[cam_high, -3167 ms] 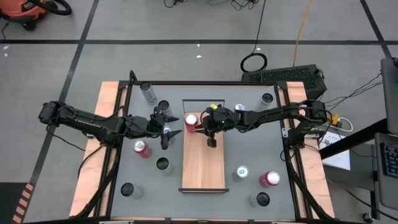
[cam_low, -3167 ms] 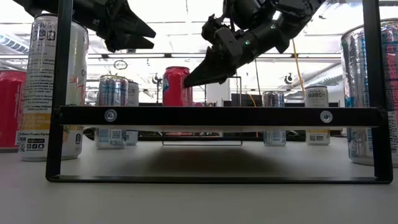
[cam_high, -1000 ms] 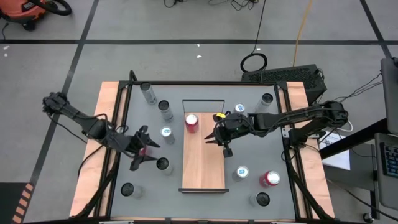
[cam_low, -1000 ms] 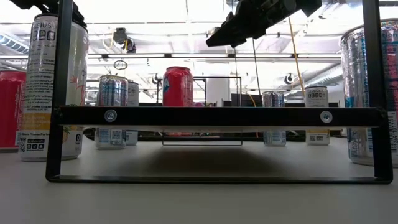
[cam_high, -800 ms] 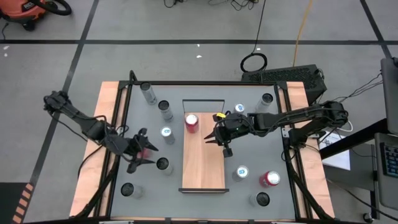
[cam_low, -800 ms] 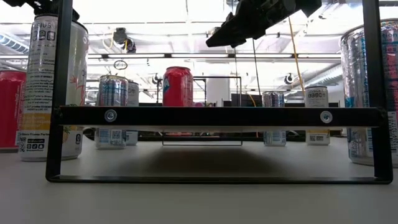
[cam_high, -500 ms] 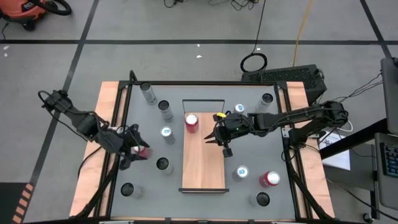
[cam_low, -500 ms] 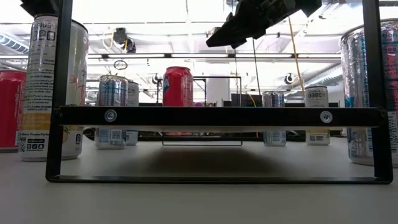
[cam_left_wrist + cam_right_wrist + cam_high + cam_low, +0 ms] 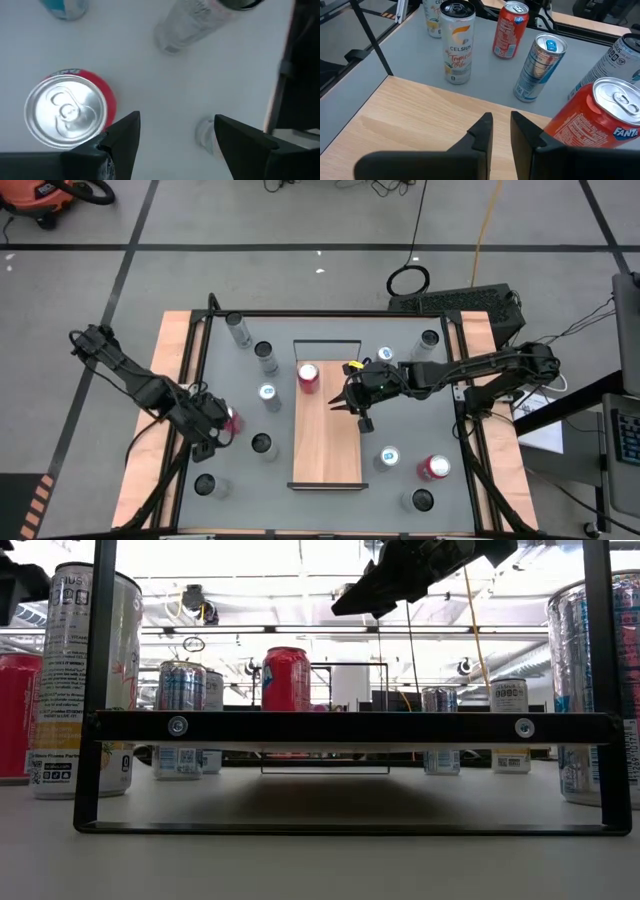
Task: Place canned beverage on shelf
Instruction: Put the right red soda can on the shelf
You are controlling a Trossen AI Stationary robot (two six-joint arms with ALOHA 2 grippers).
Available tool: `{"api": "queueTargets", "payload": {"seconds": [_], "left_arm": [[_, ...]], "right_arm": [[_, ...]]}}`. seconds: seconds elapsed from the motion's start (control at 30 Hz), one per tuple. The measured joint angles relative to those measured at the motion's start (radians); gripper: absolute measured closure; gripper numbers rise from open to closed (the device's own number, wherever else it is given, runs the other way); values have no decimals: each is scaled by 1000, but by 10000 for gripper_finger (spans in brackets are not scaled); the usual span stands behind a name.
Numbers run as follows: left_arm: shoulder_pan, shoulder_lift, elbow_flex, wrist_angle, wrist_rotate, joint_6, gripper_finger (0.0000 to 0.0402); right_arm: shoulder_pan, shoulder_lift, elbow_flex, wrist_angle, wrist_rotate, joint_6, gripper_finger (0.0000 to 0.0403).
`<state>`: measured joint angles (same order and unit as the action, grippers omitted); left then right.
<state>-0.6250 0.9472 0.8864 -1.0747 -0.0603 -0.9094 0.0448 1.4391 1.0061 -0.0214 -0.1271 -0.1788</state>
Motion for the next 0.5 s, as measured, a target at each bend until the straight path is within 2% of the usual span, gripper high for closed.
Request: {"api": "queueTargets", "payload": {"seconds": [0.1, 0.3, 0.5], "left_arm": [[1, 14, 0, -38, -18, -3, 127], [4, 12, 26, -64, -55, 8, 62], [5, 12, 45, -204, -206, 28, 20]], "right_arm": [[0, 0, 0, -9, 0, -12, 369], [0, 0, 0, -30, 0, -21, 369], [0, 0, 0, -31, 0, -27, 369]]}}
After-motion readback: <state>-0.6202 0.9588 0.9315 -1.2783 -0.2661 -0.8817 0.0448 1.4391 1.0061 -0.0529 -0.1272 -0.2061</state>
